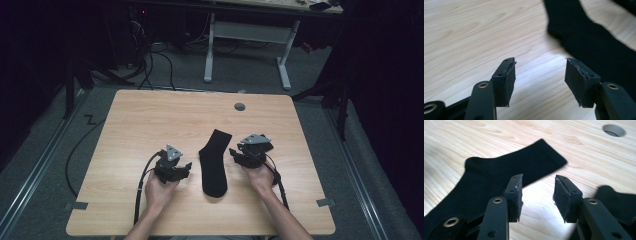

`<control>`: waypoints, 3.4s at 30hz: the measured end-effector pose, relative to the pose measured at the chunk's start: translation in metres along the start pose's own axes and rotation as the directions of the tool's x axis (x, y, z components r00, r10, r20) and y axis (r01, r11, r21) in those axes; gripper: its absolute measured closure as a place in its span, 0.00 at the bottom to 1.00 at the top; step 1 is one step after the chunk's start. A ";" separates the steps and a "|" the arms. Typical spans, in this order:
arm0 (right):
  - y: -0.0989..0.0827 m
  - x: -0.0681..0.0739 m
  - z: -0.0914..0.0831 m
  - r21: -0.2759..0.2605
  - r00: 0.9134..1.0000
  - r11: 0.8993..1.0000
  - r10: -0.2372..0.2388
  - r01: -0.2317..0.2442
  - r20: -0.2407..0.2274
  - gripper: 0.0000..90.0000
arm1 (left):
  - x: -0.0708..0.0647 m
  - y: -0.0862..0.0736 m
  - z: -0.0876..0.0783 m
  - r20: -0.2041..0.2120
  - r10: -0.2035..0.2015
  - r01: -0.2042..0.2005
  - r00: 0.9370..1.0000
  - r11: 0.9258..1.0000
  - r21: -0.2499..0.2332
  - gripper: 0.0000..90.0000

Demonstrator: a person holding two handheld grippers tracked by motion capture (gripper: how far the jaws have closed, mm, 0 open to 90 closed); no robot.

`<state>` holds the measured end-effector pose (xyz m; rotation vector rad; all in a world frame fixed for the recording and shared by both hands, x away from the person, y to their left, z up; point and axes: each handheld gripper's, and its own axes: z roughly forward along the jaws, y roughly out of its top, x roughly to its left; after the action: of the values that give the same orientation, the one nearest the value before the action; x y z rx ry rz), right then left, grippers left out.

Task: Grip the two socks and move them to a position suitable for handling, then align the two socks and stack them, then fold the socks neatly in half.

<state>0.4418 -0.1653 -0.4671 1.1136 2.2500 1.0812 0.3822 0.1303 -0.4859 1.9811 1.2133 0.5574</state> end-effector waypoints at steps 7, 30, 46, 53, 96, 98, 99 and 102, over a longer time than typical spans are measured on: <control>-0.008 -0.021 -0.015 -0.021 0.998 0.998 0.054 -0.053 0.036 0.65 | 0.031 -0.013 -0.004 -0.073 -0.060 0.061 0.996 0.998 0.017 0.46; -0.051 -0.084 -0.030 0.039 0.967 0.978 0.198 -0.206 0.161 0.68 | 0.060 -0.030 -0.004 -0.137 -0.091 0.092 0.986 0.996 0.006 0.42; -0.042 -0.086 -0.009 0.064 0.976 0.981 0.175 -0.185 0.131 0.61 | 0.060 -0.030 -0.004 -0.140 -0.094 0.095 0.986 0.995 0.006 0.42; -0.042 -0.082 -0.004 0.086 0.981 0.983 0.153 -0.164 0.118 0.70 | 0.060 -0.030 -0.004 -0.141 -0.094 0.096 0.986 0.995 0.006 0.42; 0.022 -0.028 -0.034 -0.034 0.999 0.999 -0.029 0.027 -0.043 0.96 | 0.059 -0.031 -0.004 -0.145 -0.099 0.100 0.984 0.995 0.004 0.41; 0.027 -0.023 -0.031 -0.030 0.998 0.999 -0.035 0.033 -0.053 0.96 | 0.059 -0.031 -0.004 -0.145 -0.099 0.100 0.984 0.995 0.004 0.41; 0.028 -0.021 -0.030 -0.030 0.998 0.999 -0.038 0.036 -0.057 0.96 | 0.059 -0.031 -0.004 -0.145 -0.099 0.100 0.984 0.995 0.004 0.41; 0.035 -0.014 -0.026 -0.026 0.997 0.999 -0.042 0.040 -0.072 0.96 | 0.059 -0.031 -0.004 -0.145 -0.099 0.100 0.985 0.995 0.004 0.41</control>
<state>0.4503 -0.1754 -0.4232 1.0297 2.2985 1.1462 0.3894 0.1927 -0.5078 1.9042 1.3985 0.6540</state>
